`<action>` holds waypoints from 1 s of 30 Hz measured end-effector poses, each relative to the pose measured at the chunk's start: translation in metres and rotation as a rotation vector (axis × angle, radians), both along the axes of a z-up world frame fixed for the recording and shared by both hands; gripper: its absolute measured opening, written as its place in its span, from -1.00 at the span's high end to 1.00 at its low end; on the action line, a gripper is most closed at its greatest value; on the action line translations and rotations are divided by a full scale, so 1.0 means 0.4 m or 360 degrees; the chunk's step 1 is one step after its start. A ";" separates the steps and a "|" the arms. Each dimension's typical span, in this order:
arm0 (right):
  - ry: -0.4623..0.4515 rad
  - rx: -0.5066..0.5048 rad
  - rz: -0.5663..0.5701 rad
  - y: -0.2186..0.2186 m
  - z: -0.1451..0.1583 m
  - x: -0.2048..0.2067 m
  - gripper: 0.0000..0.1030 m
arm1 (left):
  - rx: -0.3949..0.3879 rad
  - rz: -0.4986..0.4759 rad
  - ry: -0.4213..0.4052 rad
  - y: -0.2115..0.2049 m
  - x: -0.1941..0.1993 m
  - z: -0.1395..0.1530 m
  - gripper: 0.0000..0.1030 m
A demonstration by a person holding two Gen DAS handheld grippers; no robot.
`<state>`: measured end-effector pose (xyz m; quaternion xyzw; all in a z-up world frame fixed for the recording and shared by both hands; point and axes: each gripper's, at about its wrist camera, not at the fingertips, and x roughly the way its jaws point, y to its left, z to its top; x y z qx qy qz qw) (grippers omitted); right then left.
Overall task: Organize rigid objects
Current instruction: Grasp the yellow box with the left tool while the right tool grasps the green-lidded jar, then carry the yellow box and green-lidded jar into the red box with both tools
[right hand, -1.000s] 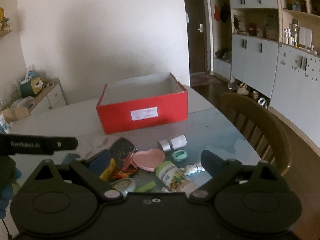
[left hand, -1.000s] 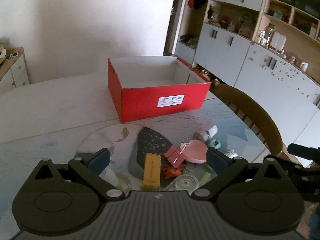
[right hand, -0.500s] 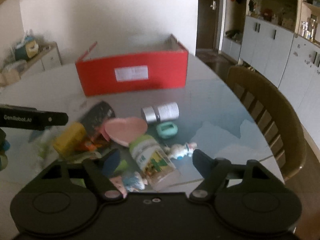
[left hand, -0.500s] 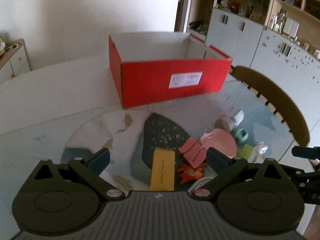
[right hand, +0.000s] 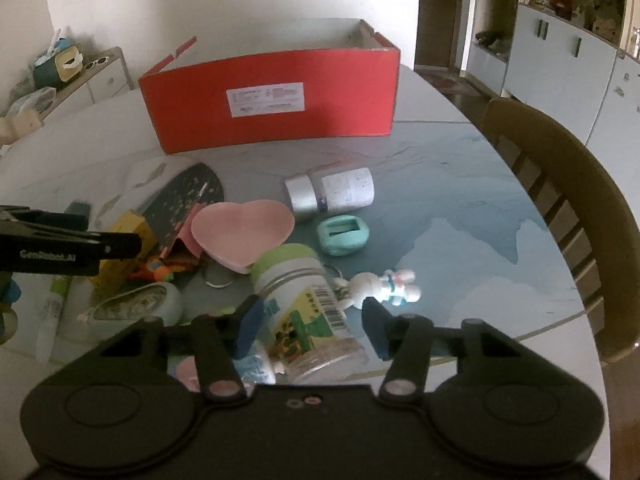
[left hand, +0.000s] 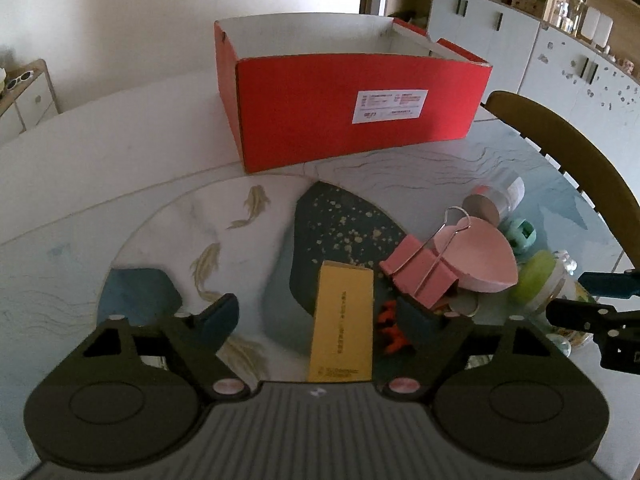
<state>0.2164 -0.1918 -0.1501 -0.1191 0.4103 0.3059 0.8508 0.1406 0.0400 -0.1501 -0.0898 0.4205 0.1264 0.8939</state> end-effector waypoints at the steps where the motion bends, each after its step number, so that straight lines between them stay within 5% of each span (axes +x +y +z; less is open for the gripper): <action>1: 0.0008 0.0000 0.0008 0.002 -0.002 0.000 0.02 | 0.0001 0.0002 0.0001 0.001 0.000 -0.002 -0.41; 16: 0.0010 -0.0076 0.0043 0.022 -0.026 0.011 0.07 | 0.0046 -0.0054 0.0055 -0.015 0.016 -0.029 0.39; 30: 0.0013 -0.0036 0.0023 0.013 0.010 0.004 0.15 | 0.0036 -0.0063 0.0057 -0.019 0.017 -0.014 0.44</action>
